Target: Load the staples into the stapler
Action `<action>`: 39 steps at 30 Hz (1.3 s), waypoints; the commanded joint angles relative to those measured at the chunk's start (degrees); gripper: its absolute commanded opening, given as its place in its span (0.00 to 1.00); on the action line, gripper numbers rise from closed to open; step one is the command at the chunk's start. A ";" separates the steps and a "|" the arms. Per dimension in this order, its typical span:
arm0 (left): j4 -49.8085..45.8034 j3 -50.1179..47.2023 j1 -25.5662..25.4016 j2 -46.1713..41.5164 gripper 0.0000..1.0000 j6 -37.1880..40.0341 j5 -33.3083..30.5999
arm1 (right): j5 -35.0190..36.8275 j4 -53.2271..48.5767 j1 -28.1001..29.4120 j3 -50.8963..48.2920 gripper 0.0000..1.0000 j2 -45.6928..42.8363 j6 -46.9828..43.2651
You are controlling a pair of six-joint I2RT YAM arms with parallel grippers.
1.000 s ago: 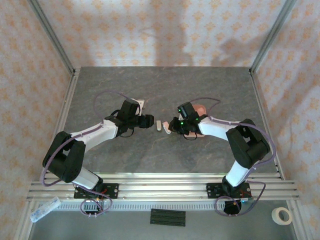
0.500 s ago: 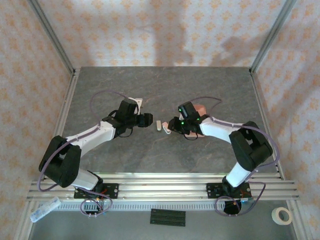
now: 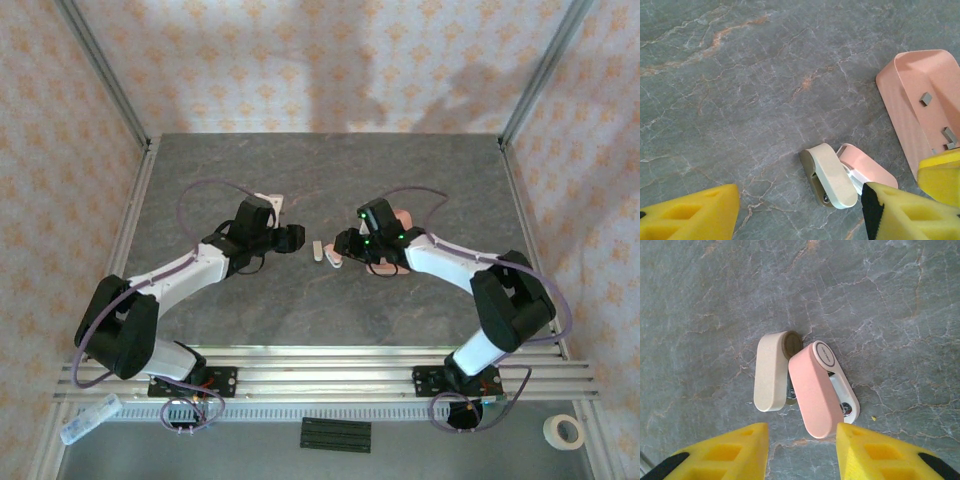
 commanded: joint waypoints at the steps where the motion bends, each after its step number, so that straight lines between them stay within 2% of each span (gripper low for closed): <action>1: 1.77 -1.19 0.69 -2.83 0.67 1.18 -2.99 | 2.69 -1.31 0.30 1.29 0.41 -3.09 -1.38; 8: 3.95 -4.86 0.94 -8.36 0.74 1.96 -8.44 | 7.31 -2.20 0.25 -0.11 0.47 -7.50 -2.50; 16: 6.59 -11.51 1.13 -18.12 0.82 5.20 -18.47 | 13.42 -4.03 -0.29 -1.01 0.53 -12.28 -4.76; 21: 6.62 -14.40 1.35 -22.09 0.89 9.66 -29.52 | 19.85 -7.30 -1.53 0.35 0.58 -15.02 -9.03; 23: 7.37 -15.98 1.52 -23.62 0.97 11.26 -37.11 | 24.08 -9.18 -2.61 1.87 0.64 -16.18 -12.69; 25: 10.64 -18.34 2.29 -25.31 0.99 13.34 -41.32 | 29.35 -9.26 -3.34 2.40 0.68 -16.99 -17.07; 26: 12.75 -19.96 2.78 -26.37 1.00 14.28 -42.74 | 32.29 -9.12 -4.01 2.49 0.79 -17.26 -18.96; 27: 15.12 -21.51 3.22 -27.43 1.00 15.28 -44.09 | 34.52 -8.55 -4.71 2.42 1.00 -17.43 -20.44; 33: 31.22 -31.58 4.34 -30.68 1.00 21.45 -51.83 | 43.68 0.73 -8.96 -2.86 1.00 -18.54 -27.68; 35: 35.61 -33.83 5.00 -30.10 1.00 23.70 -52.38 | 45.91 4.58 -10.30 -5.74 1.00 -19.06 -29.34; 39: 37.61 -34.78 6.17 -26.21 1.00 25.83 -51.54 | 46.87 11.63 -13.35 -11.20 1.00 -19.79 -32.08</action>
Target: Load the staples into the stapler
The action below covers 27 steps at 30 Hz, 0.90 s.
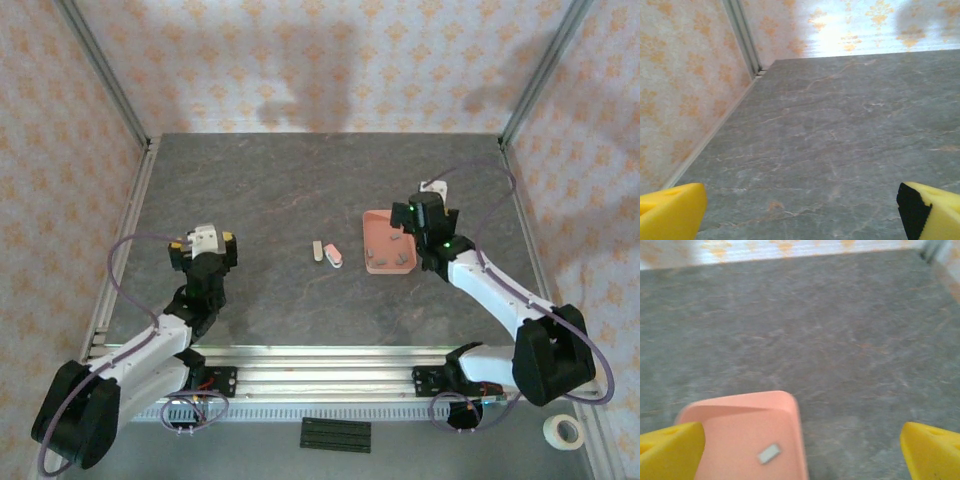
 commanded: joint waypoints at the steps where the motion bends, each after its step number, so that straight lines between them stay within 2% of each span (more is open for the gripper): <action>1: 9.10 -0.76 0.97 3.42 1.00 4.17 -2.74 | 5.09 9.07 -2.03 -4.15 1.00 -1.28 -4.90; 4: 16.62 -2.01 1.78 9.65 1.00 7.03 -0.23 | 4.47 16.03 -3.28 -8.58 1.00 -1.91 -7.12; 7: 26.88 -3.23 1.88 16.78 1.00 11.41 0.17 | 0.15 26.09 -4.36 -14.34 1.00 -2.21 -10.69; 11: 41.53 -2.94 3.15 26.89 1.00 14.25 1.26 | -2.93 29.90 -8.08 -16.26 1.00 1.45 -8.74; 14: 37.82 -0.27 2.80 27.82 1.00 14.82 -1.62 | -3.73 31.62 -9.40 -17.57 1.00 2.63 -8.86; 20: 33.57 0.42 5.15 26.26 1.00 13.30 1.93 | -7.58 46.29 -13.42 -24.33 1.00 4.17 -10.66; 24: 33.28 0.38 6.12 25.69 1.00 12.43 2.43 | -12.21 48.93 -17.18 -23.94 1.00 8.01 -8.63; 27: 37.58 -2.82 6.52 24.25 1.00 11.27 3.13 | -14.39 55.48 -17.89 -24.79 0.99 13.41 -9.12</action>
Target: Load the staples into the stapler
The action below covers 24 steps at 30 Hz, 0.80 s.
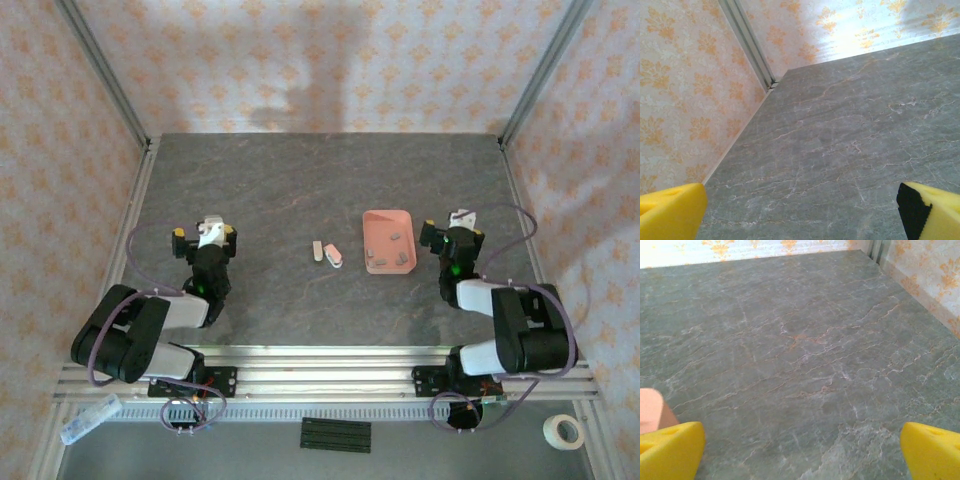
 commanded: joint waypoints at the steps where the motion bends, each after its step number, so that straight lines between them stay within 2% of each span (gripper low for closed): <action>1: 5.83 -3.15 0.66 -2.61 1.00 -2.16 0.68 | -4.48 9.24 -0.48 0.04 0.99 5.54 -0.32; 4: 3.69 -4.60 0.67 -6.14 1.00 -5.10 3.05 | -7.30 0.86 -2.49 4.35 1.00 5.79 1.45; 9: -15.69 0.84 0.68 -10.99 1.00 -6.76 8.55 | -6.94 -0.25 -3.62 5.11 1.00 6.15 2.99; 11: -13.75 1.19 0.70 -9.26 1.00 -6.54 7.88 | -6.95 0.17 -3.60 5.02 0.99 6.22 3.01; 13: -5.86 -0.14 0.67 -6.04 1.00 -7.20 7.27 | -6.95 0.29 -3.60 5.04 0.99 6.29 2.97; 16: 2.04 0.97 0.71 1.33 1.00 -5.82 10.03 | -6.95 0.11 -3.51 5.04 0.99 6.29 3.01; 17: 1.63 2.71 0.81 4.74 1.00 -6.65 8.46 | -6.95 0.11 -3.51 5.04 0.99 6.21 3.03; 18: 6.64 3.02 2.40 8.09 1.00 -7.86 7.26 | -6.95 0.11 -3.62 5.04 0.99 6.26 3.03; 20: 5.71 3.09 8.65 10.00 1.00 -14.46 12.53 | -6.95 0.07 -3.61 5.06 0.99 6.22 3.01; 23: -11.53 9.78 10.51 7.86 1.00 -17.13 14.07 | -6.89 0.07 -3.53 5.10 0.99 6.24 3.03; 24: -11.16 9.77 10.21 8.05 1.00 -16.85 13.99 | -6.89 0.07 -3.55 5.12 0.99 6.27 3.04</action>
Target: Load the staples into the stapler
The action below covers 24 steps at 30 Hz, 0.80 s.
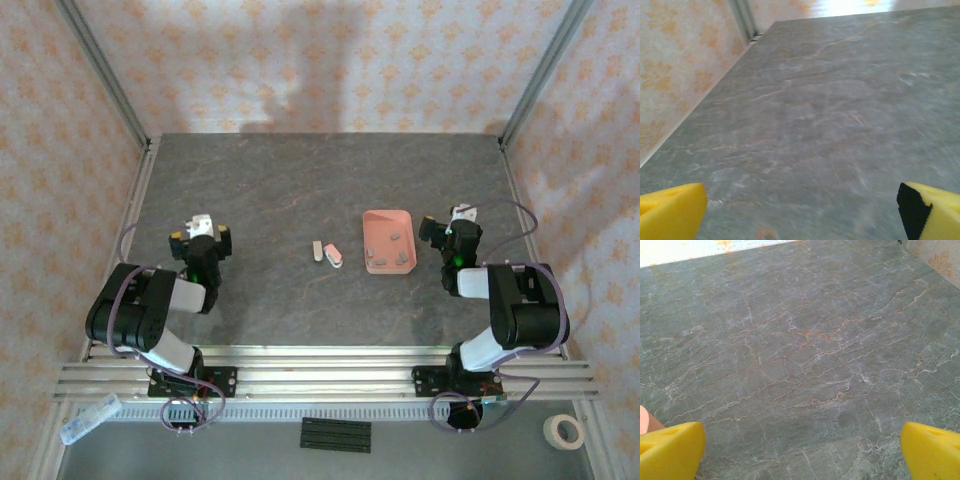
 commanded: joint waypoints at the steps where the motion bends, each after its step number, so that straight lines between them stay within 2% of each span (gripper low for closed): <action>1: -2.15 3.57 0.17 -0.53 1.00 -3.85 1.76 | -0.13 -0.11 -0.10 0.78 0.99 -0.35 0.65; 24: -2.26 3.53 0.12 -0.61 1.00 -3.65 2.23 | -0.02 0.08 -0.05 0.69 0.99 -0.40 0.56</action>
